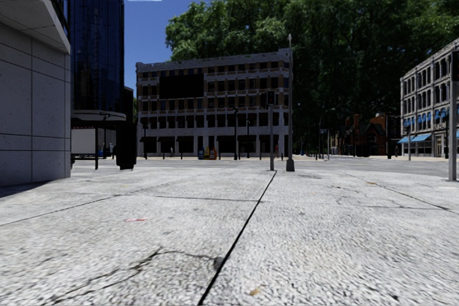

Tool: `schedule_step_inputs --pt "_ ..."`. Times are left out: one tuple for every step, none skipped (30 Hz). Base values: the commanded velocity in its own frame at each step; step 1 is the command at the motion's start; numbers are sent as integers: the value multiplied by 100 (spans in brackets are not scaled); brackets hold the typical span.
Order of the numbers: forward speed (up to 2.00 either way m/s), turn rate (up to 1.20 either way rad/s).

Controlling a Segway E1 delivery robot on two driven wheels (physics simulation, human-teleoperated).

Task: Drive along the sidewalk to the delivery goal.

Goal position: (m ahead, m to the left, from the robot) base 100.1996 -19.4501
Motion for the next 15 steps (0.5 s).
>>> schedule_step_inputs --pt "200 40" --pt "200 40" --pt "200 40" --pt "200 40" --pt "200 41" --pt "200 41" --pt "200 41" --pt "200 41" --pt "200 41" --pt "200 41" --pt "200 41" --pt "200 41" --pt "200 41" --pt "200 41" --pt "200 41"
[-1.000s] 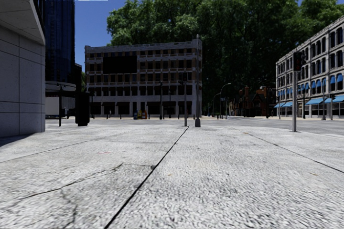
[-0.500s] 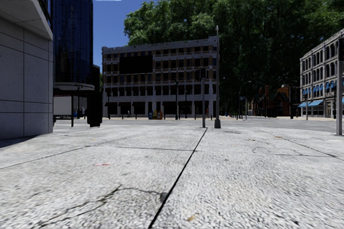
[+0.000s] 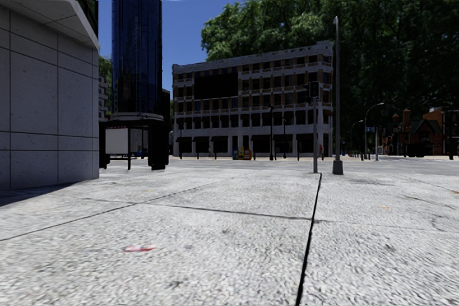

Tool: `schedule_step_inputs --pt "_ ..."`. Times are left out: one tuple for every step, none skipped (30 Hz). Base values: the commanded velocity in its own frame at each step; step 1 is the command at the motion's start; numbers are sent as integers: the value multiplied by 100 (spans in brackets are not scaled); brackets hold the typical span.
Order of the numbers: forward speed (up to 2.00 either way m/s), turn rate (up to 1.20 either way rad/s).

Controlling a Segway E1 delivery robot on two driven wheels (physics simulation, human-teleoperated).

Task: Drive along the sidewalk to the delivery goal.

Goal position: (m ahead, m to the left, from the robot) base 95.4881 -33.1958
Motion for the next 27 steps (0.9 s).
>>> schedule_step_inputs --pt "200 41" --pt "200 41" --pt "200 41" --pt "200 41" --pt "200 41" --pt "200 41" --pt "200 41" --pt "200 41" --pt "200 41" --pt "200 41" --pt "200 41" --pt "200 41" --pt "200 41" --pt "200 41" --pt "200 41" --pt "200 41" --pt "200 41" --pt "200 41" --pt "200 41" --pt "200 41" --pt "200 41" --pt "200 41" --pt "200 41" --pt "200 41" --pt "200 40" --pt "200 25" --pt "200 0"
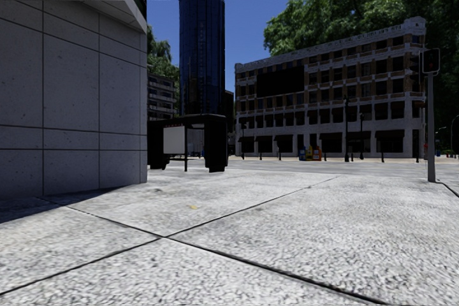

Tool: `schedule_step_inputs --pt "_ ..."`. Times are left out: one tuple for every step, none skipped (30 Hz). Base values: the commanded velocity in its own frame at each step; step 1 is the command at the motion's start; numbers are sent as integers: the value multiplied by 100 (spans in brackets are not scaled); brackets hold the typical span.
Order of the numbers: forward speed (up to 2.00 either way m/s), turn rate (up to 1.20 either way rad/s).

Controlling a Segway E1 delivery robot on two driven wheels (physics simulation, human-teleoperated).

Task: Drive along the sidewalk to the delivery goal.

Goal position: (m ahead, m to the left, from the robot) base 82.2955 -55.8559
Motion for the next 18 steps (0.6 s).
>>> schedule_step_inputs --pt "200 0" --pt "200 0" --pt "200 0" --pt "200 0" --pt "200 0" --pt "200 0" --pt "200 0" --pt "200 0" --pt "200 0" --pt "200 0" --pt "200 0" --pt "200 0" --pt "200 0" --pt "200 0" --pt "200 0" --pt "200 0" --pt "200 0" --pt "200 0"
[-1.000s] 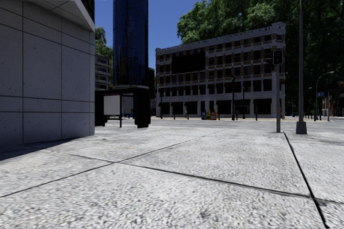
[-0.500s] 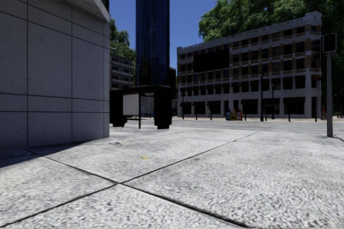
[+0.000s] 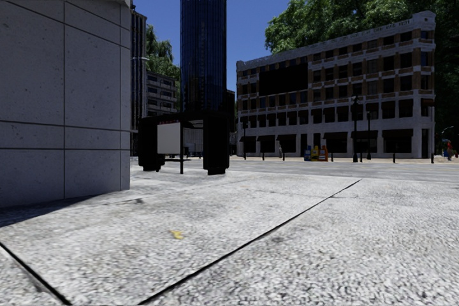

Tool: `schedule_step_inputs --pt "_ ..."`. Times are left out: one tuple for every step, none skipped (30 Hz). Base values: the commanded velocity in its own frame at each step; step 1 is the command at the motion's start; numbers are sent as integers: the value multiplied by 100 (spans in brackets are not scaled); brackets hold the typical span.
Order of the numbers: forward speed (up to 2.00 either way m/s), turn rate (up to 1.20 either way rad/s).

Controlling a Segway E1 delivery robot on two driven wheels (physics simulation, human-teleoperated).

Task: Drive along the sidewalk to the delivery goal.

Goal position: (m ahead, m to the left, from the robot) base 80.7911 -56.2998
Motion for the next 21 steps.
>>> schedule_step_inputs --pt "200 0" --pt "200 0" --pt "200 13" --pt "200 23" --pt "200 23" --pt "200 29" --pt "200 32" --pt "200 33" --pt "200 33" --pt "200 33" --pt "200 33" --pt "200 33" --pt "200 33" --pt "200 33" --pt "200 33" --pt "200 33" --pt "200 33" --pt "200 33" --pt "200 34" --pt "200 34" --pt "200 34"
